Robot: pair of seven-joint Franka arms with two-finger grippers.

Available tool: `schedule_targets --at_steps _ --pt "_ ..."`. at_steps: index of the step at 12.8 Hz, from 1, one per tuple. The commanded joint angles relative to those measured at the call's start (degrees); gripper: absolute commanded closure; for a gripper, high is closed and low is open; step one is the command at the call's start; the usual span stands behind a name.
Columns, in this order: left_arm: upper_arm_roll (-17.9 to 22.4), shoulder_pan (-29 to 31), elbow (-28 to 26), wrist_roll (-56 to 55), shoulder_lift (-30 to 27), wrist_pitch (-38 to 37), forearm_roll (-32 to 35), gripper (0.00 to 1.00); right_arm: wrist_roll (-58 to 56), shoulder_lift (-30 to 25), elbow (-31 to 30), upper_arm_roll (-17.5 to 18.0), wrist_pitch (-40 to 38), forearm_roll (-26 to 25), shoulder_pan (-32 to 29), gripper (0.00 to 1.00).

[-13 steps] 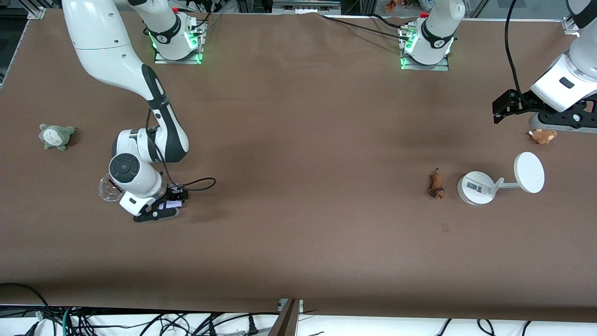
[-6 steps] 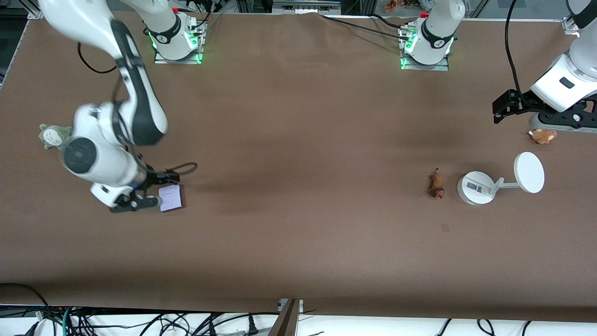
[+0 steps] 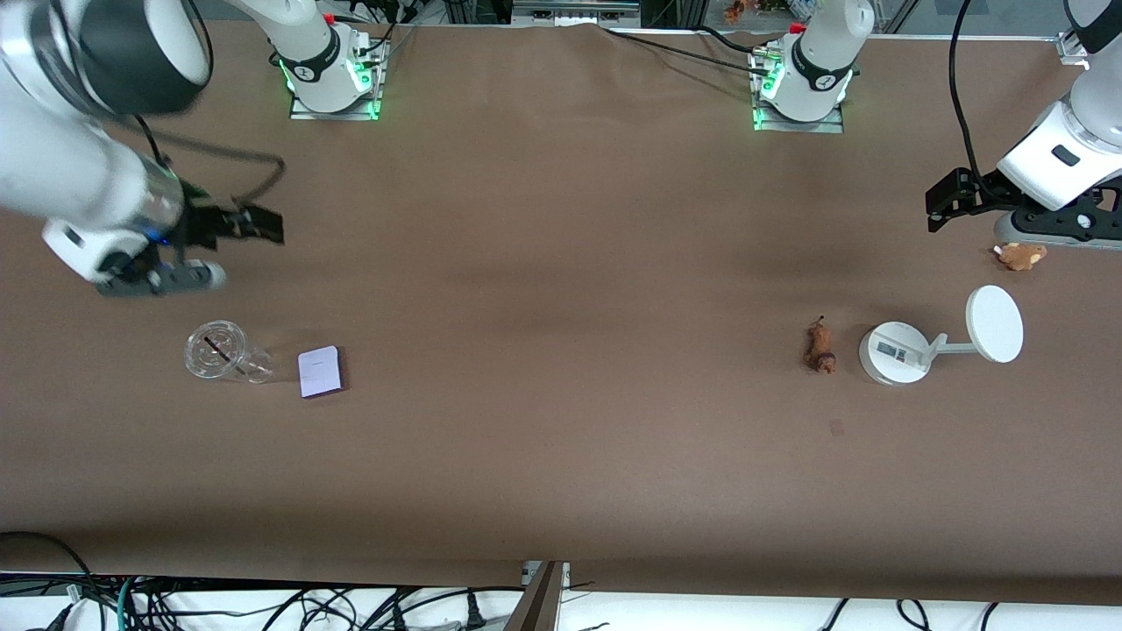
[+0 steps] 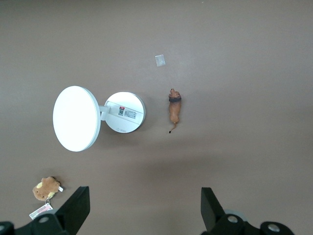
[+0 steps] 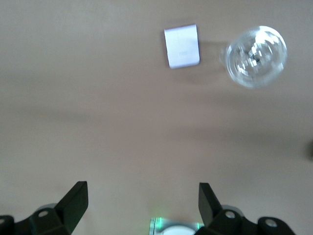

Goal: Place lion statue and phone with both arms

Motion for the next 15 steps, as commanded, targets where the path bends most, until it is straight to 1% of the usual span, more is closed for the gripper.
schedule_targets --at_steps 1,2,5,13,14,15 --pt "0.1 0.0 0.2 -0.4 -0.2 0.1 -0.3 0.0 0.7 -3.3 0.7 -1.8 -6.6 -0.7 -0.1 0.0" --pt "0.1 0.1 0.2 -0.4 -0.2 0.1 -0.3 0.0 0.7 -3.4 0.7 -2.0 -7.7 -1.8 -0.2 0.0" --pt "0.1 0.1 0.2 -0.4 -0.2 0.1 -0.3 0.0 0.8 -2.3 0.7 -1.5 -7.3 -6.0 0.0 0.0" --pt "0.1 0.1 0.2 0.1 -0.2 -0.1 -0.3 0.0 0.9 -2.3 0.3 -1.3 -7.7 -5.8 -0.4 0.0" --pt "0.1 0.1 0.2 0.1 -0.2 -0.1 -0.3 0.0 0.9 -2.4 0.2 -0.1 -7.9 -5.7 -1.4 0.0" --pt "0.1 0.1 0.2 0.1 -0.1 -0.1 -0.3 0.0 0.9 -2.6 0.2 3.1 -7.9 -5.7 -5.2 0.0"
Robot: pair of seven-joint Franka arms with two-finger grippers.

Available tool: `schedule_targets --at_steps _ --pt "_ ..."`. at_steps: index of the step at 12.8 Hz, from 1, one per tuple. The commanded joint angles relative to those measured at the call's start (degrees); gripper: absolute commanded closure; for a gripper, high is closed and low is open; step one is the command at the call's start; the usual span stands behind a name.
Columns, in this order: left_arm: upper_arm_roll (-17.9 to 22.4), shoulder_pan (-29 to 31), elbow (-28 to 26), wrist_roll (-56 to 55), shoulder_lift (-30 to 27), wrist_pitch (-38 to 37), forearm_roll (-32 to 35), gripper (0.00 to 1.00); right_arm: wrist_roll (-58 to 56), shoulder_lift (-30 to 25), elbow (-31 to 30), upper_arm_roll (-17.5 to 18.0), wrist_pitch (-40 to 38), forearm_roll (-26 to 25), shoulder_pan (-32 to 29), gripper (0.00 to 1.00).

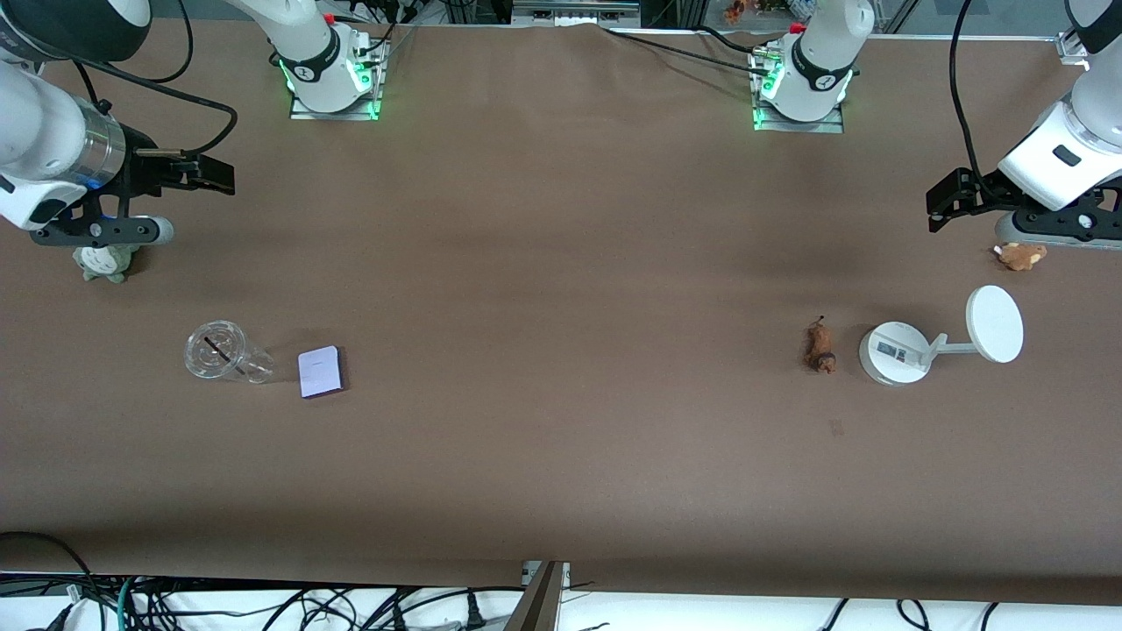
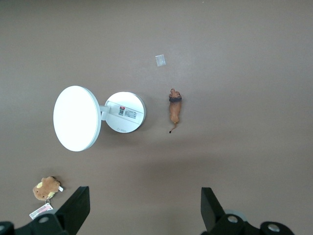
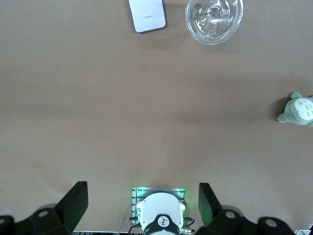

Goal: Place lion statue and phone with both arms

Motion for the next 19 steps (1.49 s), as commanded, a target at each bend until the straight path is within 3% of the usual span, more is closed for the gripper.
schedule_targets --at_steps 1,2,3,7,19 --pt "0.0 0.2 0.2 0.1 -0.1 -0.1 -0.3 0.0 0.6 -1.1 -0.2 9.1 -1.0 -0.7 -9.4 0.0" --pt "0.0 0.1 0.2 0.1 -0.1 -0.1 -0.3 0.0 0.6 -1.5 -0.2 13.2 -0.9 -0.7 -13.8 0.0" --pt "0.0 0.2 0.2 0.1 -0.1 -0.1 -0.3 0.0 0.6 -2.4 -0.9 14.5 -0.7 -0.7 -15.3 0.0" --pt "0.1 0.2 0.2 0.1 -0.1 -0.1 -0.3 0.0 -0.6 -7.9 -8.2 14.6 5.9 -0.5 -17.1 0.0" --pt "0.0 0.3 0.2 0.1 0.0 -0.1 -0.3 0.0 -0.3 -5.3 -4.6 13.9 5.8 -0.6 -15.1 0.0"
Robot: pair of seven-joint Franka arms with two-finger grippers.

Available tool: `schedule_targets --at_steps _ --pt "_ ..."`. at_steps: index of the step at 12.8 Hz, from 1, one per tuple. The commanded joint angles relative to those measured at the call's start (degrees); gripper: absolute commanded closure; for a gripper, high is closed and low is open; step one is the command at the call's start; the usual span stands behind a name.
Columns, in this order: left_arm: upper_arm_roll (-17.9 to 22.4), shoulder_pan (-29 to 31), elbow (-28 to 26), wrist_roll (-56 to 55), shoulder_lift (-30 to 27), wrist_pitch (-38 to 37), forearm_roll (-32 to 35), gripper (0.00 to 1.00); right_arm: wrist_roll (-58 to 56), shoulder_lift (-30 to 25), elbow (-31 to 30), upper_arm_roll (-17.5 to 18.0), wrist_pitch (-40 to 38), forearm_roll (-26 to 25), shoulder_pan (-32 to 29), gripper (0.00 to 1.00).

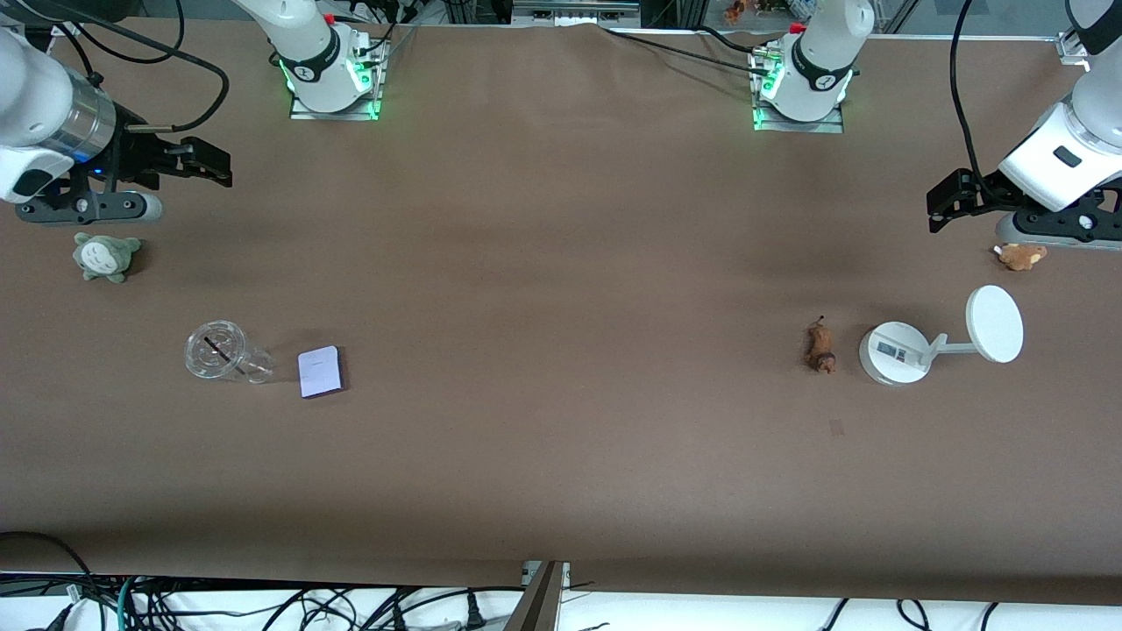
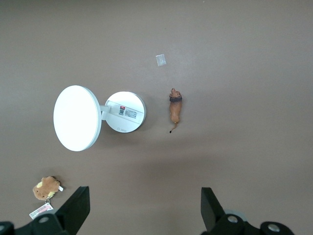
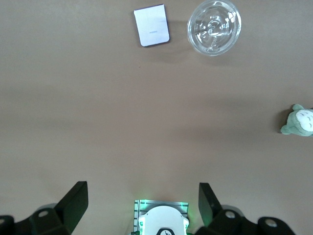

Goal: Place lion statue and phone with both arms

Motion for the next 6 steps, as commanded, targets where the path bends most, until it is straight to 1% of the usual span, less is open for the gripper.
schedule_targets --at_steps 1,3,6 --pt "0.0 0.2 0.2 0.1 -0.1 -0.1 -0.3 0.0 0.1 0.3 1.9 -0.7 0.2 -0.3 -0.9 0.0" --pt "0.0 0.2 0.2 0.1 -0.1 -0.1 -0.3 0.0 0.3 1.2 3.9 -1.0 -0.3 -0.6 -0.9 0.0" --pt "0.0 0.2 0.2 0.0 -0.1 -0.1 -0.3 0.0 0.5 1.4 4.3 -2.0 0.3 0.0 -1.2 0.0"
